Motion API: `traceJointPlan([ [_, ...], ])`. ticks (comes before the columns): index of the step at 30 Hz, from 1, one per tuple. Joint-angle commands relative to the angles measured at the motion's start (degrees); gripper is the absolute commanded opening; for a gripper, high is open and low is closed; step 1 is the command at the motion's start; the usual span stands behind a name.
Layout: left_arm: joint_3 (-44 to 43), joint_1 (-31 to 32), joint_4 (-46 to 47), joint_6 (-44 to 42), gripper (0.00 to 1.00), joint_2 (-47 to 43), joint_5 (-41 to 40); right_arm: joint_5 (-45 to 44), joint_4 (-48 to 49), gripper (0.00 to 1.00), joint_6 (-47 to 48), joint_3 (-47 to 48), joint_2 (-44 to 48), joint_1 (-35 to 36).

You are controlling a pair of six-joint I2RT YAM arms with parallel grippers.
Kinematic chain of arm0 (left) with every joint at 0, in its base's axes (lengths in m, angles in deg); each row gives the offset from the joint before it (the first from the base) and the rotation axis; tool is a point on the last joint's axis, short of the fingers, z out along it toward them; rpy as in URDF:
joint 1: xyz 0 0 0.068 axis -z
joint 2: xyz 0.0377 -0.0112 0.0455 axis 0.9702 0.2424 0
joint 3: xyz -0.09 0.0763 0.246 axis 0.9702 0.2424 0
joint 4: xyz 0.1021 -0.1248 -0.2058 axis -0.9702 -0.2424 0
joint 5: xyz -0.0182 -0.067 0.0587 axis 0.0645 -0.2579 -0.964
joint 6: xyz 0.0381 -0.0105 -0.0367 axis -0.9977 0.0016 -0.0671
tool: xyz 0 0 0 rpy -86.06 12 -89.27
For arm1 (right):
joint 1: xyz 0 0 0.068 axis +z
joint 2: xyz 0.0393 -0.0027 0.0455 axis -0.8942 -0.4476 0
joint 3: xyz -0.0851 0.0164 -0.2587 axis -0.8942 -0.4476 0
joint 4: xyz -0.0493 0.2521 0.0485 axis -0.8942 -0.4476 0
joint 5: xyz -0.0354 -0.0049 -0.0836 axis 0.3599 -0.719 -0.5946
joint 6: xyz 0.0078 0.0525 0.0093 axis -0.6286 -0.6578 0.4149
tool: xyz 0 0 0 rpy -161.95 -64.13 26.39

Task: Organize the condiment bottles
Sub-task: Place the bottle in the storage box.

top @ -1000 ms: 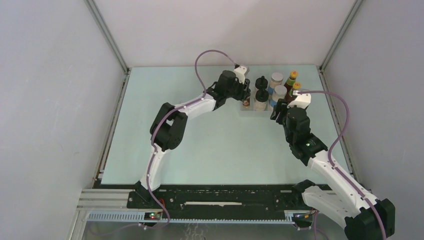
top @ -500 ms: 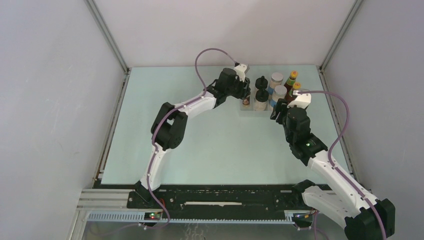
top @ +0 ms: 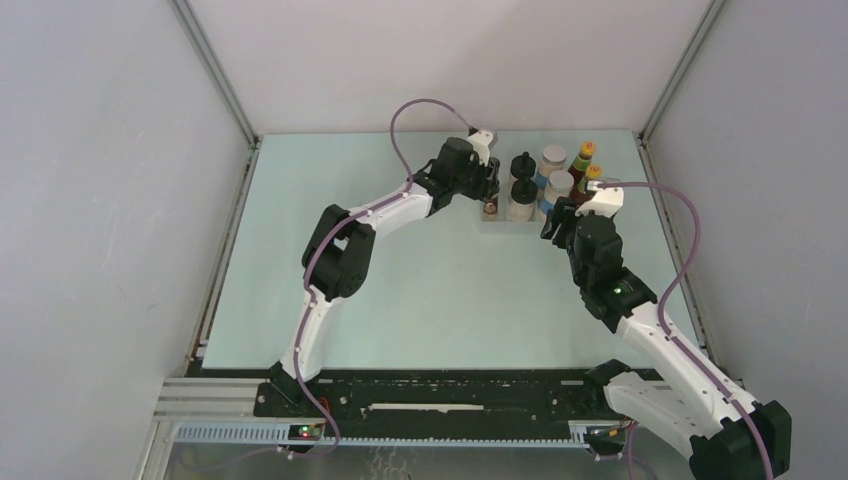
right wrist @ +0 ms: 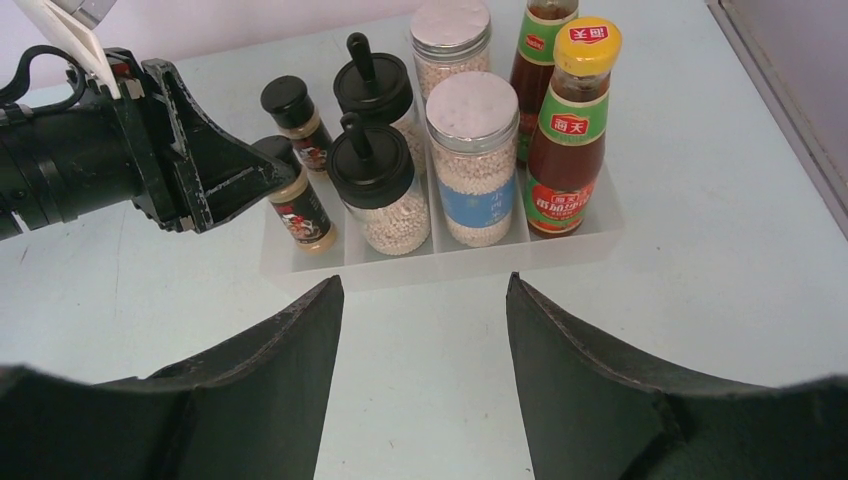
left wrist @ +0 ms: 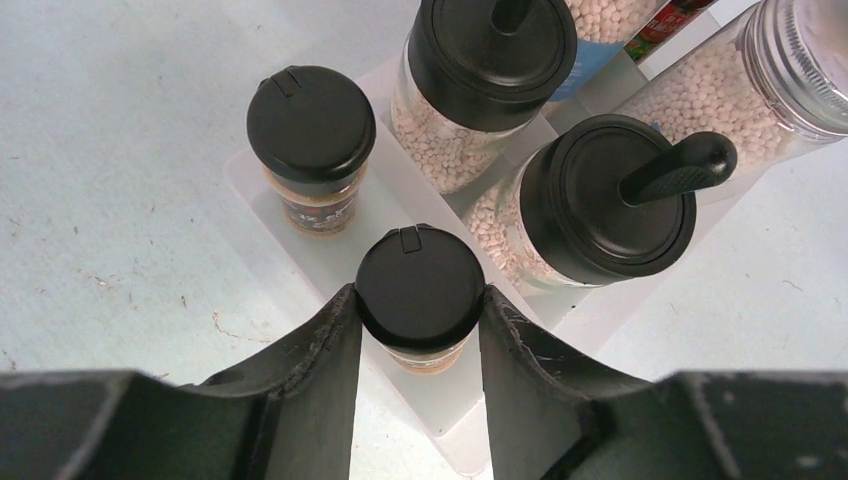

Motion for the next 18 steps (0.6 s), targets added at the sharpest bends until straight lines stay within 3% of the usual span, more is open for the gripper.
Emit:
traceJointPlan([
  [1,-3.7,-0.3,0.5,1.5,0.05,0.2,-0.8,-0.1,1.8,0.69,0.1,2.1,1.1,-0.1],
  [3,-3.6,-0.3,0.5,1.6,0.0,0.2,-0.9,-0.1,1.7,0.69,0.0,2.1,1.2,-0.1],
  [11,-4.5,0.2,0.5,0.7,0.0,0.4,-2.4,-0.1,1.5,0.69,-0.2,2.1,1.4,0.0],
  [18,-7.7,0.5,-1.5,-5.4,0.0,0.9,-2.8,0.0,1.5,0.69,-0.4,2.1,1.4,0.4],
])
